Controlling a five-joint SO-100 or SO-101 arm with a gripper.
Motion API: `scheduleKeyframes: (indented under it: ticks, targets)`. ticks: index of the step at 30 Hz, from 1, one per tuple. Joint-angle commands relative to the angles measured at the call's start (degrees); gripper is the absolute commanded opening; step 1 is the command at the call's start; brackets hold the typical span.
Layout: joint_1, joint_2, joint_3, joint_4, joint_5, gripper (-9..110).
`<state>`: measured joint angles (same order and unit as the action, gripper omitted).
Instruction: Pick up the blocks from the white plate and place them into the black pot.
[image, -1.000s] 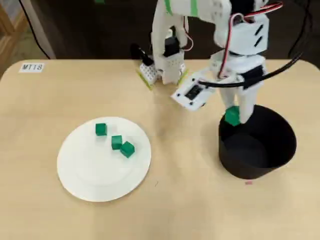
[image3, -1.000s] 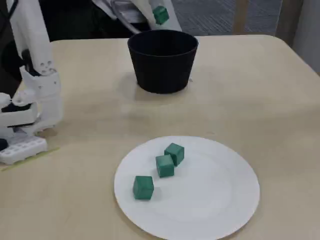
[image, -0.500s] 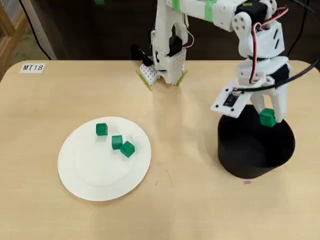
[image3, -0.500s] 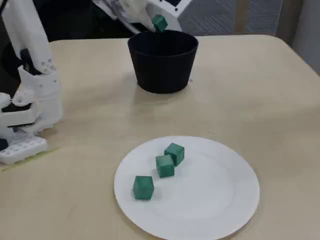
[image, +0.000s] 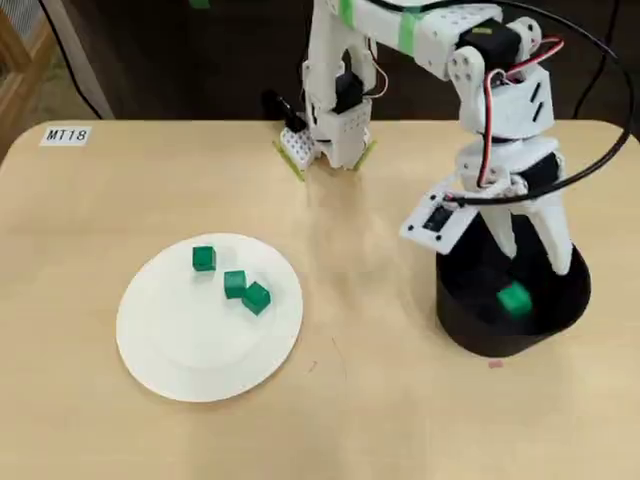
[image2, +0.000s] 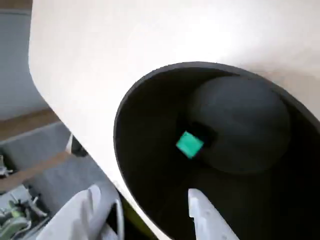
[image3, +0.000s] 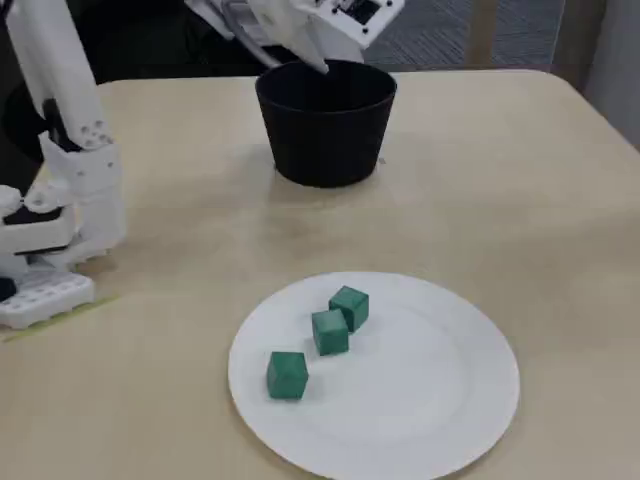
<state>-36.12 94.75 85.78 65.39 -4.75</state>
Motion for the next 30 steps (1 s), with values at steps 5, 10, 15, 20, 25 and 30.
scheduleKeyframes:
  ticks: [5,10,15,20,25,30]
  targets:
    - [5.62,4.31,-0.18,3.96,-1.41,-2]
    - [22.15,12.13,-0.18,11.87,-2.9,-2]
    - [42.28,18.37,3.25,16.17,-5.98,-2]
    - [55.02,23.03,13.1,12.39,-7.03,-2]
    - [58.36,21.97,19.34,8.96,-12.22,-2]
    - [59.5,21.53,24.7,4.75,-19.42,-2]
